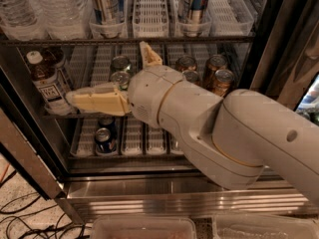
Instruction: Pick water bottle from top shelf of fridge
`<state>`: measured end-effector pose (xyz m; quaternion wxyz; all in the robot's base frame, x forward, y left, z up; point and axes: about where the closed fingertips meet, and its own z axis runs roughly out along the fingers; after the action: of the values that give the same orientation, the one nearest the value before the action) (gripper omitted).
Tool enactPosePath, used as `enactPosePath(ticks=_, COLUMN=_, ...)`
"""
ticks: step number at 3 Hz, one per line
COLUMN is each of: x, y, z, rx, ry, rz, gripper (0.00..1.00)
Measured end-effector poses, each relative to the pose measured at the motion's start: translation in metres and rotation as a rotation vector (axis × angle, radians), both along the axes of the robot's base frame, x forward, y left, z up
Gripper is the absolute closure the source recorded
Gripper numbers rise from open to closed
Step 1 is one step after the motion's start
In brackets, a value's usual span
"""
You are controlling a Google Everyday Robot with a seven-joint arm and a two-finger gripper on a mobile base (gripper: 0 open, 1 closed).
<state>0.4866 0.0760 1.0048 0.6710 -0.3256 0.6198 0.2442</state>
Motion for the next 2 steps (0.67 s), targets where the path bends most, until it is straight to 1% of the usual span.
enactPosePath(ticks=1, x=-0.008, y=0.011, z=0.013, rx=0.002, ry=0.026, rz=0.065, gripper=0.00)
enactPosePath(ticks=2, x=-0.004, y=0.017, z=0.026, rx=0.003, ry=0.029, rz=0.117, gripper=0.00)
